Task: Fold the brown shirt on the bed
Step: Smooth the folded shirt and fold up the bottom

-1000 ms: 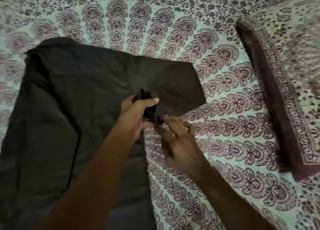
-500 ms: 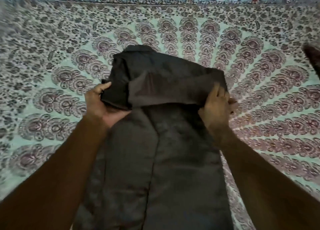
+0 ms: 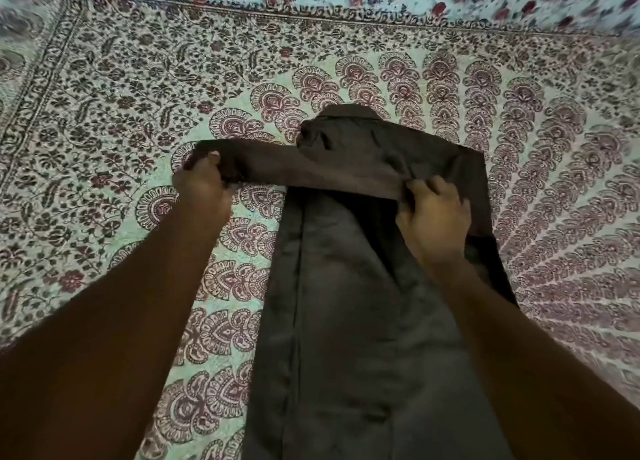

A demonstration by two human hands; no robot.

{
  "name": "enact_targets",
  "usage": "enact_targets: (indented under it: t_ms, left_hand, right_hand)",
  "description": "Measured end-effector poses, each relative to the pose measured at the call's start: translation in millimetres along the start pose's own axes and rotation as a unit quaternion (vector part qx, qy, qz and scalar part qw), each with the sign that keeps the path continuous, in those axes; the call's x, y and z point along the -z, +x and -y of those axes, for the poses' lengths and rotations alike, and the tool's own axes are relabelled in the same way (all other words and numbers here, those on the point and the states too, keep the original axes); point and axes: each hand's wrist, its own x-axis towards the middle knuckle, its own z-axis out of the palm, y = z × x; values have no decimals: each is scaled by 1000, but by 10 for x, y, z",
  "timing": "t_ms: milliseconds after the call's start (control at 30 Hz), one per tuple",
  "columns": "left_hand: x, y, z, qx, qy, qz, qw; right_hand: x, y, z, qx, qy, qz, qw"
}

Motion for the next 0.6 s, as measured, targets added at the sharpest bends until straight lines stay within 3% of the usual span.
enact_targets:
  t_ms: [100,200,300,367,467,533,600]
  left_hand:
    - [74,108,-25,-84,119,-52,988]
    - [232,206,40,-177,360,-96,911]
    - [254,12,241,-204,482,-102,846]
    - [238,-227,458,-303,552,-77,773]
    - [171,-444,789,-509,558,165,634]
    - [45,-523,931,-544,601,289,509]
    - [-71,-583,1023,-526,677,311,411]
  right_hand:
    - [-55,20,202,22,3,22,1000]
    - [-184,-20,376,60,-17,102,993]
    - [-297,-119,431,66,-39,161,984]
    - [-341,-179,419,65,-33,157,985]
    - [-365,-192,384,64,-2,155,986]
    - [-370,-239,328,66,18,160,985]
    - [-348,-385,216,51,38,118,991]
